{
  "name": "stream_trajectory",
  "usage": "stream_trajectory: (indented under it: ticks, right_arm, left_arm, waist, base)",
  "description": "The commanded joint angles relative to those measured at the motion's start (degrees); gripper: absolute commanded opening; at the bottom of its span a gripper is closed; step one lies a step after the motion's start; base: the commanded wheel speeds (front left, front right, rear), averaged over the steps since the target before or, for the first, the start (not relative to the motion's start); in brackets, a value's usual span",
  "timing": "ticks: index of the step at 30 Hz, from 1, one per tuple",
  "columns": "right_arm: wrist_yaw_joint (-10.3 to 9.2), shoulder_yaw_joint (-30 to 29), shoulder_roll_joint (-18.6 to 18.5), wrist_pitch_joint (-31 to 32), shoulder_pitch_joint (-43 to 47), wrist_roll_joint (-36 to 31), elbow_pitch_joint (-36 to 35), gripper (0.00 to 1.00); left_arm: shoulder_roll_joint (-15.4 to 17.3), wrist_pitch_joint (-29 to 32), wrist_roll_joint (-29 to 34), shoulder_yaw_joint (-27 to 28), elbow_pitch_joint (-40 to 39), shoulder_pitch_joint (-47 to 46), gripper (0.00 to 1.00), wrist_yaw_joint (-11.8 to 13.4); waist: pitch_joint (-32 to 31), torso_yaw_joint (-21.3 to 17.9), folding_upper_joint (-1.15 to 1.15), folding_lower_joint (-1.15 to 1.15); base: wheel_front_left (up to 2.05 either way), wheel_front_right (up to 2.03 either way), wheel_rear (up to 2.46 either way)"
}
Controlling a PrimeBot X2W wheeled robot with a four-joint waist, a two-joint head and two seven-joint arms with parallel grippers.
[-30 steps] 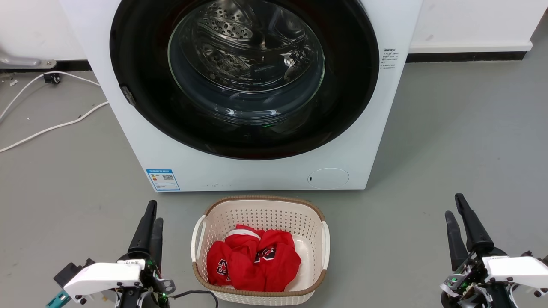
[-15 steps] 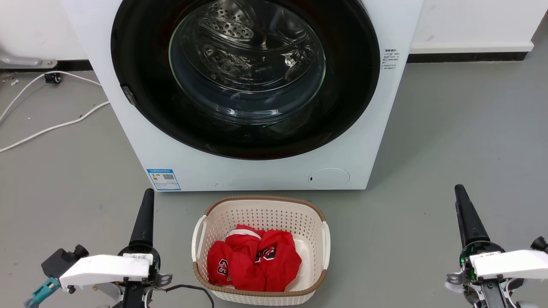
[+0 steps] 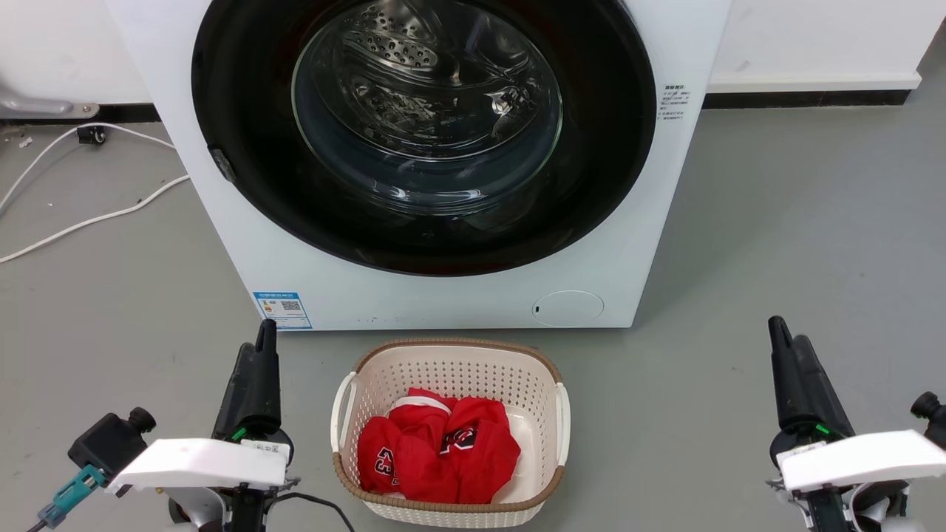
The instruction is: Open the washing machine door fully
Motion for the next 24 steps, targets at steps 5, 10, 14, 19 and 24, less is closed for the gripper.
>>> stream_trajectory:
  ticks: [5,10,14,19,24]
  right_arm:
    - [0.01,0.2,0.0,-1.3,0.3,-6.6,-0.2,1.00]
    - [0.01,0.2,0.1,-2.2,0.4,-10.8,0.3,1.00]
    - [0.01,0.3,0.1,-2.6,0.5,-14.1,0.6,1.00]
    - [0.01,0.5,0.2,-3.0,0.6,-18.0,0.4,1.00]
    - [0.01,0.7,0.2,-3.3,0.9,-21.6,0.1,1.00]
  left_arm:
    - [0.5,-1.3,7.1,-0.2,-1.4,0.2,1.00,-0.1]
    - [0.5,-2.2,12.1,-0.4,-1.3,0.6,1.00,-0.1]
    - [0.7,-2.9,15.9,-0.8,-1.2,0.9,1.00,-0.2]
    - [1.0,-3.7,20.2,-1.2,-1.0,1.0,1.00,-0.2]
    - [1.1,-4.5,24.2,-1.3,-0.7,1.2,1.00,-0.2]
  waist:
    - [-0.1,0.0,0.00,0.00]
    - [-0.1,0.1,0.00,0.00]
    - [-0.2,0.1,0.00,0.00]
    - [-0.2,0.1,0.00,0.00]
    - [-0.2,0.1,0.00,0.00]
  base:
    - [0.00,0.00,0.00]
    - [0.00,0.00,0.00]
    - [0.00,0.00,0.00]
    - [0.00,0.00,0.00]
    - [0.00,0.00,0.00]
